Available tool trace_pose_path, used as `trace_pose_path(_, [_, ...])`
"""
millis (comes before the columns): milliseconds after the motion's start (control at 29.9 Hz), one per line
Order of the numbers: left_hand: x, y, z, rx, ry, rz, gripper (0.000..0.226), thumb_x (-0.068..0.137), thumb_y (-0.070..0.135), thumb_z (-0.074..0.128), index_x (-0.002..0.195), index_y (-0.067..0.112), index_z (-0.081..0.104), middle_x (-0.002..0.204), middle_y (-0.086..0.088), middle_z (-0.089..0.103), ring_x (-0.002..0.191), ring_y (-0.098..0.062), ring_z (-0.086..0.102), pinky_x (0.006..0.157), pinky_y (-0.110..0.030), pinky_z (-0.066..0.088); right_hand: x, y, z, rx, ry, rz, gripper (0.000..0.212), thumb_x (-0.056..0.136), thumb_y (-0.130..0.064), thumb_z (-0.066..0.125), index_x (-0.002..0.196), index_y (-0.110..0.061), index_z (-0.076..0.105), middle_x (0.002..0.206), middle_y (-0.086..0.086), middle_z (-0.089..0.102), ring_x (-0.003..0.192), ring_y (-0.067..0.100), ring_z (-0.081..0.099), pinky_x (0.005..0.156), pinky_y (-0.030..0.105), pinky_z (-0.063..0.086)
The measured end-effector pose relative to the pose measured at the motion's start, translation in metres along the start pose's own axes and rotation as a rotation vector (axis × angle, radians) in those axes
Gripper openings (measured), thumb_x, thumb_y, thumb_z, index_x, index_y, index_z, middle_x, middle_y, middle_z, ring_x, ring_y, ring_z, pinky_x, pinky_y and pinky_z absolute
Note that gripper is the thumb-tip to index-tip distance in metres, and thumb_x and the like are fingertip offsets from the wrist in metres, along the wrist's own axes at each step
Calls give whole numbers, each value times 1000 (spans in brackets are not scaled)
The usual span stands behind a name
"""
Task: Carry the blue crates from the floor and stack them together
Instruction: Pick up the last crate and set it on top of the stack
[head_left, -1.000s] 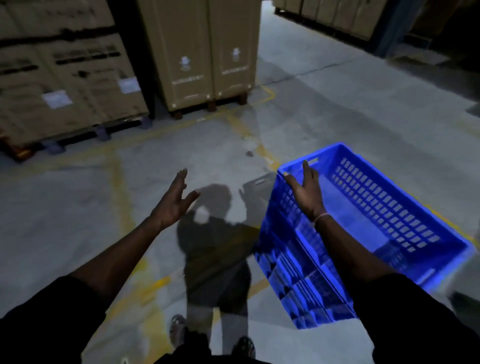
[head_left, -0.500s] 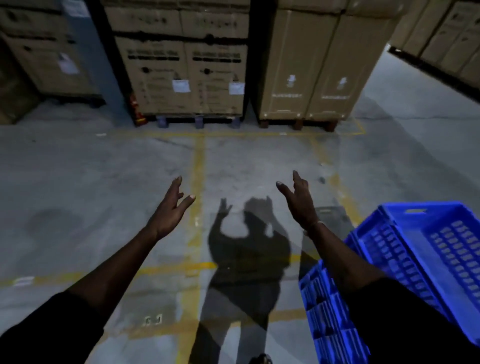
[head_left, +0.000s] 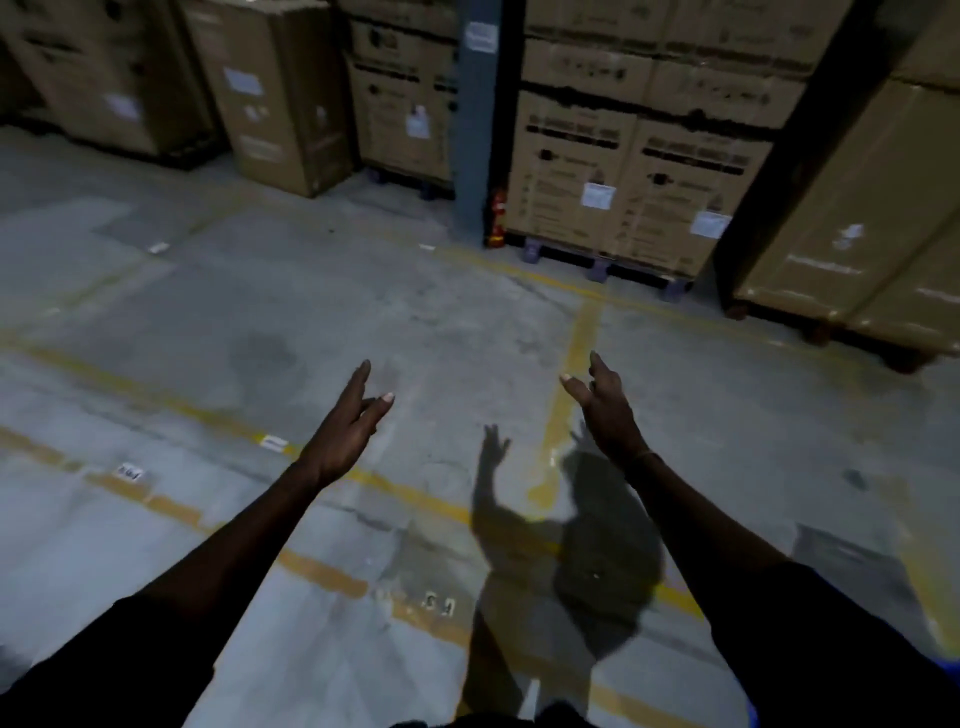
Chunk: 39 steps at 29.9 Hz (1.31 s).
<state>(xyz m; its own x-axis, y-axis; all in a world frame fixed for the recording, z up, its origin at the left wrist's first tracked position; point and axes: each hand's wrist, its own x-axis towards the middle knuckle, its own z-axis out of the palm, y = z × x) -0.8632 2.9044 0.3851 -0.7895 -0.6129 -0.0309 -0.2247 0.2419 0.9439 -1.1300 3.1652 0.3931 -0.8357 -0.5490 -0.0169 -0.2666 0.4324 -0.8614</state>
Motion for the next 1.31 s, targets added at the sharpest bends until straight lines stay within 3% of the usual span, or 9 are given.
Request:
trace_pose_path(201, [-32,-53,-126,-64,218,-109,73,98,49,53,158,43,11,165,-2,24,135,-20,49,85,-15,45,41,-66,143,81,-254,-19,102,74,-82,58,158,-37,22,165,-10,18,152,15,21,121,49,26])
trace_pose_path(301, [-48,-85,-182,-68,325,-166,74,96,56,54,156,47,11,164,0,27,133,-21,51,83,-14,46,64,-101,215,68,-349,-56,99,73,-81,58,157,-40,23,165,-11,17,151,14,24,121,47,27])
trace_pose_path(670, [-17,-164,-391,-43,656,-302,76,98,53,54,158,42,10,159,25,18,139,-8,43,105,-41,48,197,-245,494,38,-627,-197,90,83,-69,60,158,-35,24,163,-4,22,148,19,32,120,44,30])
trace_pose_path(770, [5,-182,-452,4,688,-379,84,91,63,58,157,45,9,161,20,20,138,-10,46,107,-44,47,240,-288,564,67,-706,-162,110,65,-89,60,156,-39,25,158,-4,30,143,20,39,114,50,39])
trace_pose_path(837, [21,-195,-490,92,724,-416,85,93,54,61,158,43,9,165,7,22,132,-13,53,106,-37,46,267,-313,611,85,-765,-140,119,52,-96,60,154,-43,28,150,-3,42,135,20,48,110,52,43])
trace_pose_path(938, [39,-207,-540,144,778,-466,83,95,39,63,160,35,11,164,2,26,130,-16,56,97,-26,41,293,-355,673,79,-839,-126,109,61,-87,65,154,-42,28,142,-2,50,123,21,56,104,51,49])
trace_pose_path(1072, [46,-233,-598,127,859,-499,82,95,39,64,160,32,14,165,7,24,128,-15,57,94,-24,41,302,-410,748,61,-915,-167,91,78,-67,66,155,-37,30,140,1,50,116,21,58,77,35,56])
trace_pose_path(1172, [54,-261,-649,92,920,-545,82,96,40,63,160,32,13,165,8,22,129,-14,56,93,-26,43,314,-445,816,43,-953,-207,76,90,-52,66,155,-33,32,140,4,48,117,24,57,75,35,56])
trace_pose_path(1306, [66,-306,-728,57,945,-569,83,95,41,62,160,34,11,166,8,18,131,-16,54,98,-32,48,324,-494,914,29,-982,-232,76,91,-52,66,156,-32,31,141,2,45,120,25,56,71,32,54])
